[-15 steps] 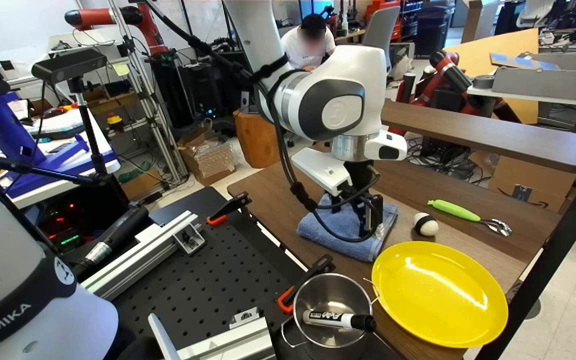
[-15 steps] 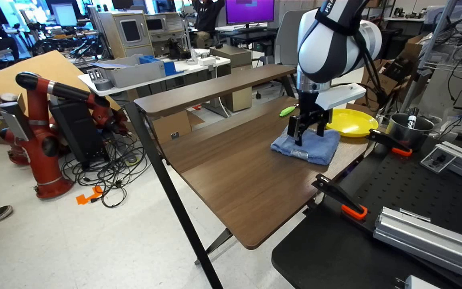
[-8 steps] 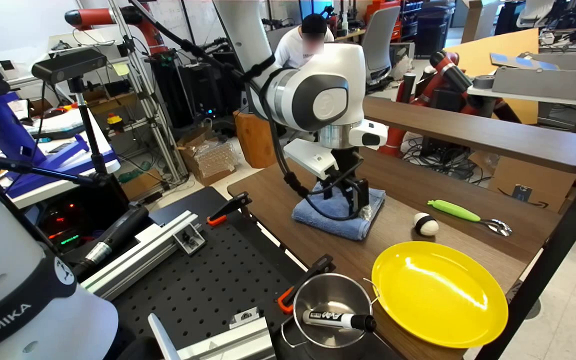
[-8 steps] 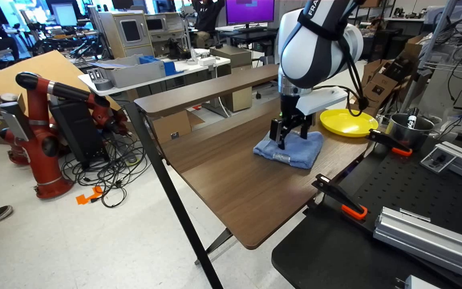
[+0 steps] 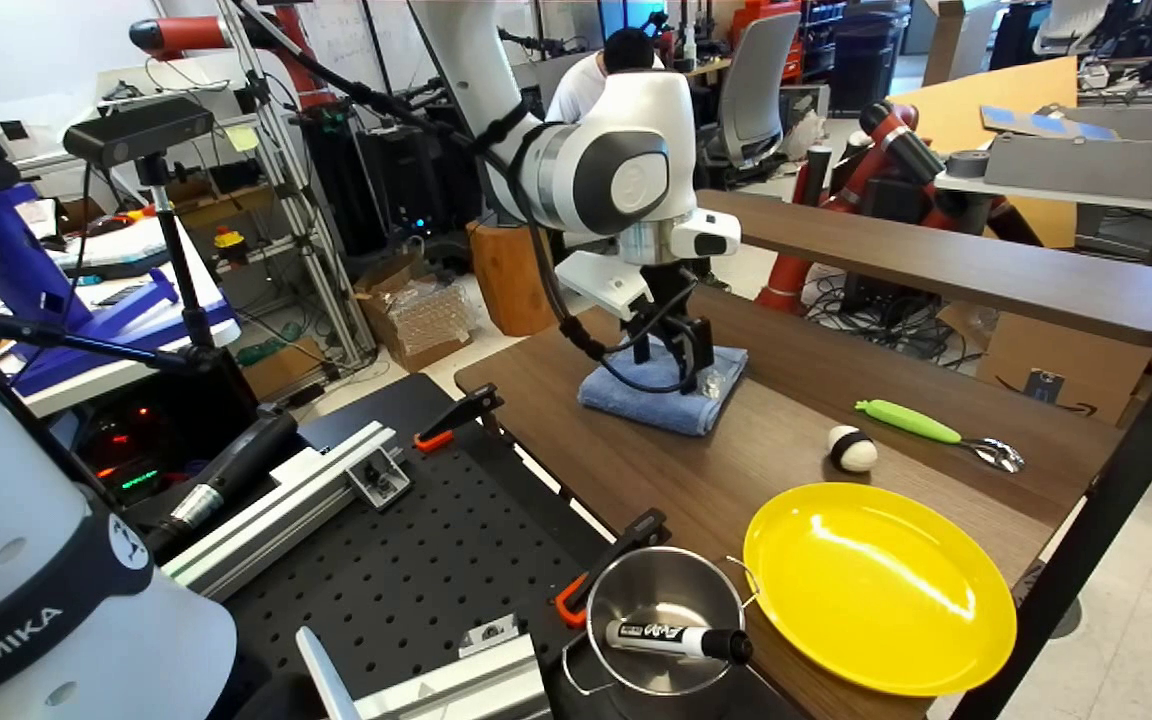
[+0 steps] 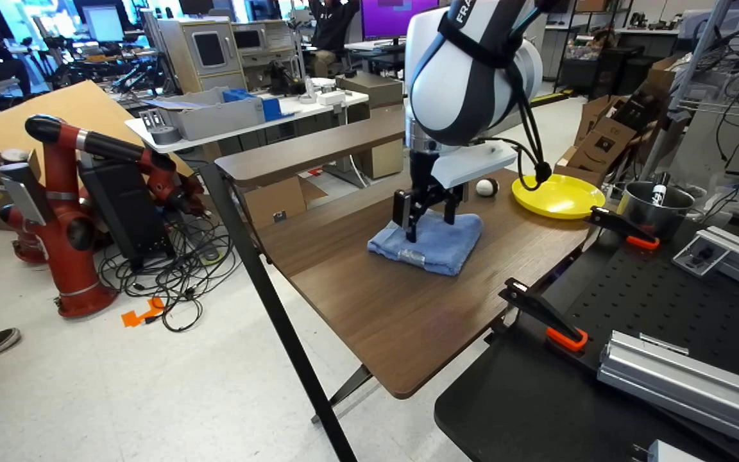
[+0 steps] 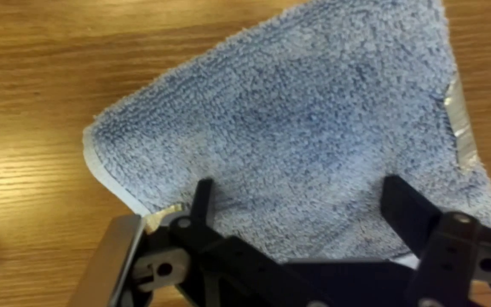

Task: Slide the towel to the left side of the desk

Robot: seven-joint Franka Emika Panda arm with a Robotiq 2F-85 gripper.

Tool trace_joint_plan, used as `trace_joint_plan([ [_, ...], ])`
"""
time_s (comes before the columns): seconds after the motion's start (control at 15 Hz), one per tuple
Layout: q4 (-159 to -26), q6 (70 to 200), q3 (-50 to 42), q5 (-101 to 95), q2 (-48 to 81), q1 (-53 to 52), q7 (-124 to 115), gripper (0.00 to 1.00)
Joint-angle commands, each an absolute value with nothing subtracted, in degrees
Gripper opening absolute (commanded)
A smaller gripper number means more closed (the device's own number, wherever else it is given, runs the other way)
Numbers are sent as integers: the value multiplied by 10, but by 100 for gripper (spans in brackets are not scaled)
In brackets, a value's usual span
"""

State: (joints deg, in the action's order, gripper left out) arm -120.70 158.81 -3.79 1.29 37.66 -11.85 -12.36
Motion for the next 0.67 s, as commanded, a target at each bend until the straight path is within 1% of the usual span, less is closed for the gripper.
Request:
trace_joint_plan([
  [0.0,-1170,1568,-38,5,393,-140,-153,100],
  [0.6,-1090,1508,-26,9,443,-146,-162,100],
])
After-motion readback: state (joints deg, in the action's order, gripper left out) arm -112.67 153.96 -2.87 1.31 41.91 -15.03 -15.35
